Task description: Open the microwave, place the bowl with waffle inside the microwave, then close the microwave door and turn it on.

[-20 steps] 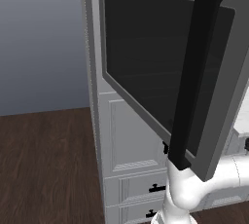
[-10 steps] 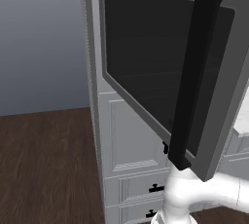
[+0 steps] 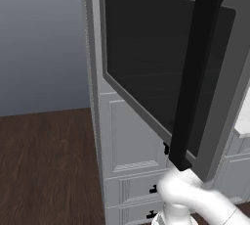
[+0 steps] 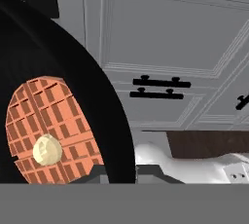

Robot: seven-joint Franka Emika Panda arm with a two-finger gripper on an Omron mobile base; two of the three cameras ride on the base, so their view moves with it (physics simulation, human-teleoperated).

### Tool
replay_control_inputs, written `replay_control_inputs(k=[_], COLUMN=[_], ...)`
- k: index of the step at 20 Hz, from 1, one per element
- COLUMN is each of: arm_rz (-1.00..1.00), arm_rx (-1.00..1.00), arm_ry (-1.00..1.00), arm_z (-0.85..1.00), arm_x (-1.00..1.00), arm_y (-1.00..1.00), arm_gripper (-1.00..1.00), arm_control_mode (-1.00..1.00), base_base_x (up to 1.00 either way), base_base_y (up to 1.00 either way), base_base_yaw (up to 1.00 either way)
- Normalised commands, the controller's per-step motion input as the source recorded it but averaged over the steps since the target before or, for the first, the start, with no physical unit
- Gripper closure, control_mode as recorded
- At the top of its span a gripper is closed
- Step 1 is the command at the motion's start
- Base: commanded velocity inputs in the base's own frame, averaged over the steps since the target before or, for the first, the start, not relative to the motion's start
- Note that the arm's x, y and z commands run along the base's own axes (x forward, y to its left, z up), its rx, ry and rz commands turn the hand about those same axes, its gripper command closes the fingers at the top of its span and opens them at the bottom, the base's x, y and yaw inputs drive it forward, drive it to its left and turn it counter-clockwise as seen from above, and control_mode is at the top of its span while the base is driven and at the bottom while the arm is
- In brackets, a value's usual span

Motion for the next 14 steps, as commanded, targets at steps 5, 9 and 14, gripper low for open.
replay_control_inputs(k=[5, 9, 14], arm_rz=[0.0, 0.0, 0.0], arm_rx=[-0.05, -0.12, -0.19], arm_ry=[-0.19, -0.08, -0.03], arm_z=[0.86, 1.0, 1.0], arm_x=[-0.09, -0.14, -0.06], arm_y=[1.0, 1.0, 1.0], arm_gripper=[1.0, 1.0, 1.0], arm_control_mode=[-1.0, -1.0, -1.0], base_base_x=[0.0, 0.0, 0.0], base_base_y=[0.0, 0.0, 0.0], base_base_yaw=[0.0, 0.0, 0.0])
